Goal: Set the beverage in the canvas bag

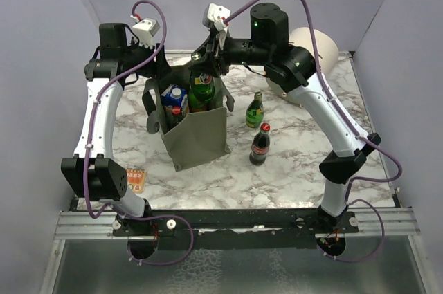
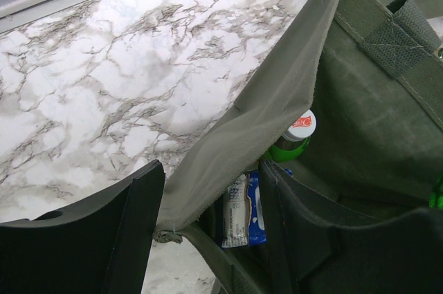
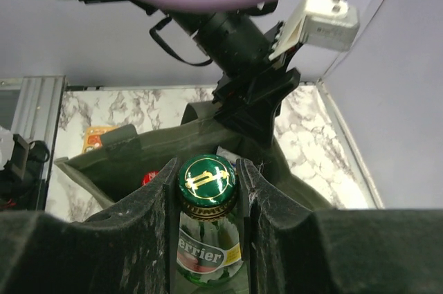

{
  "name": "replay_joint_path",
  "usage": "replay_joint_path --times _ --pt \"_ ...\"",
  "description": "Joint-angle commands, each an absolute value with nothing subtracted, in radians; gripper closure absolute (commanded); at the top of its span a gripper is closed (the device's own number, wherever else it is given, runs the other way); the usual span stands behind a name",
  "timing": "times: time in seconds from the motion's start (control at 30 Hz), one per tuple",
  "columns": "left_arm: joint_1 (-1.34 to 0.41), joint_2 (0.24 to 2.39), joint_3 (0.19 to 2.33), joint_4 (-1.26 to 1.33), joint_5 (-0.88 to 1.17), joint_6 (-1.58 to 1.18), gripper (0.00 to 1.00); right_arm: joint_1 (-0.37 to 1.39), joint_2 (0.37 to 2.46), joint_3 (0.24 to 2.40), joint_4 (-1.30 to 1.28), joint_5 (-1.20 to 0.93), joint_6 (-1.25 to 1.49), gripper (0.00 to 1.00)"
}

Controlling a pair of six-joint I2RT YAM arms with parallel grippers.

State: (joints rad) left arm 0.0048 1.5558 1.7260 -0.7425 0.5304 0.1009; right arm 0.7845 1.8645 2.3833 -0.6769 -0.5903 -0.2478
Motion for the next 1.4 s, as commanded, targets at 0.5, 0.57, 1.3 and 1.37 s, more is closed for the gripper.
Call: replay_joint_path --times 0.5,0.57,1.3,1.37 --pt "-0.001 1.516 1.745 -0.742 0.540 0.079 0.41 0.776 1.942 2.229 -0.576 -0.764 -0.320 0.99" --pt "-0.001 1.515 1.746 -0.742 0.540 0.080 0.41 0.771 1.952 2.220 -0.594 -0.765 -0.335 0.99" --pt "-0.002 1.514 1.738 -0.739 0.557 0.071 0.41 0.753 2.052 2.148 -0.724 -0.807 -0.505 0.99" --pt "-0.001 1.513 1.737 -0.740 0.557 0.072 0.41 0.753 2.067 2.156 -0.732 -0.802 -0.515 0.99"
